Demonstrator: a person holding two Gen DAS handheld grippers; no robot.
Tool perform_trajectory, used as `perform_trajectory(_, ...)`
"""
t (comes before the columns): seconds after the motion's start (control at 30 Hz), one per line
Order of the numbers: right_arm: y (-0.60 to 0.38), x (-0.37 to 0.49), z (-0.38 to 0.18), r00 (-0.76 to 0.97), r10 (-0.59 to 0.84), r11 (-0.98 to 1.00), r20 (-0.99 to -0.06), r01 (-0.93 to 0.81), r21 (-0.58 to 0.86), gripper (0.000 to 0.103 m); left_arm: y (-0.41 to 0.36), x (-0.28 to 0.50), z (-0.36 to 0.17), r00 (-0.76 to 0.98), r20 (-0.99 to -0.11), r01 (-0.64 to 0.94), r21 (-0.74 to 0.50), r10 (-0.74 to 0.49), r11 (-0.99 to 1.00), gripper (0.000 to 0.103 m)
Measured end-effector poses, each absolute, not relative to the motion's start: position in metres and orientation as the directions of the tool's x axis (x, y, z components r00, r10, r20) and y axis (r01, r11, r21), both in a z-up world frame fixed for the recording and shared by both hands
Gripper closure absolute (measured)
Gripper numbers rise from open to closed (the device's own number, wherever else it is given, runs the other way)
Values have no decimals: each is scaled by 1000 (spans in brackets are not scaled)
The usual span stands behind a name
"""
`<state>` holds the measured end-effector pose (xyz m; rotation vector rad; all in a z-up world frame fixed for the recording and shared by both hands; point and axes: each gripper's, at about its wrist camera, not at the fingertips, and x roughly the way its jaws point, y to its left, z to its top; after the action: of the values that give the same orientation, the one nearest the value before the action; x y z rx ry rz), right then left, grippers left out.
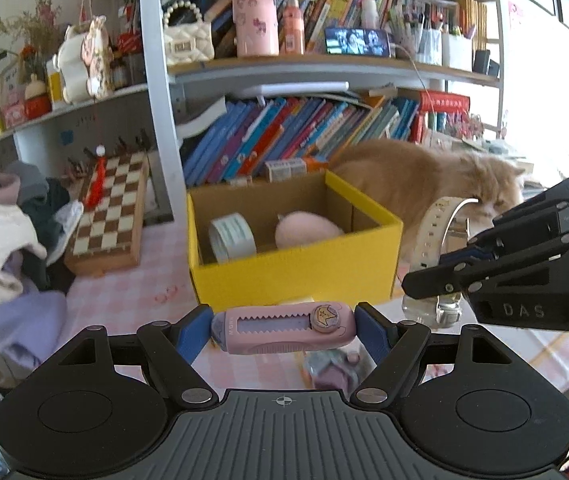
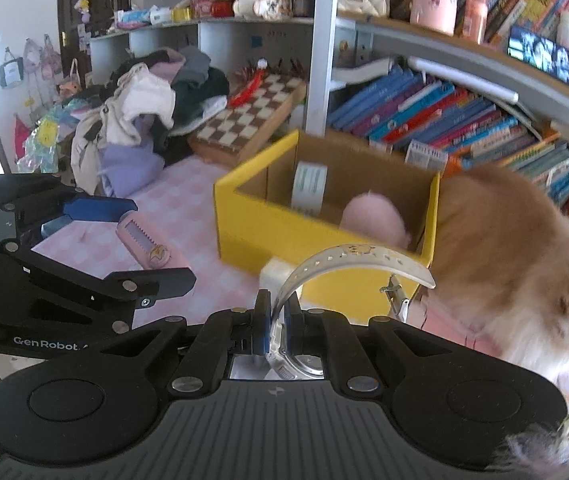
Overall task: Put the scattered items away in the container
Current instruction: 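Carry the watch and pink item with both grippers over the yellow box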
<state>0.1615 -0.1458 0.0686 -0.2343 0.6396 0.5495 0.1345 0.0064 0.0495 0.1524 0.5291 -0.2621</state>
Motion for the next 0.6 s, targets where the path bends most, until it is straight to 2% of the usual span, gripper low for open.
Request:
perform_trajectory(0.4,-149,225,108,700,455,798,-551,-595,-96,97,-2,188,77,870,-455,272,121,-190,955,25)
perform_trajectory(0.6,-149,266,115,671,479,766,-566,-634,-105,97,-10,216,80,871,-457,277,160,-177,948,25)
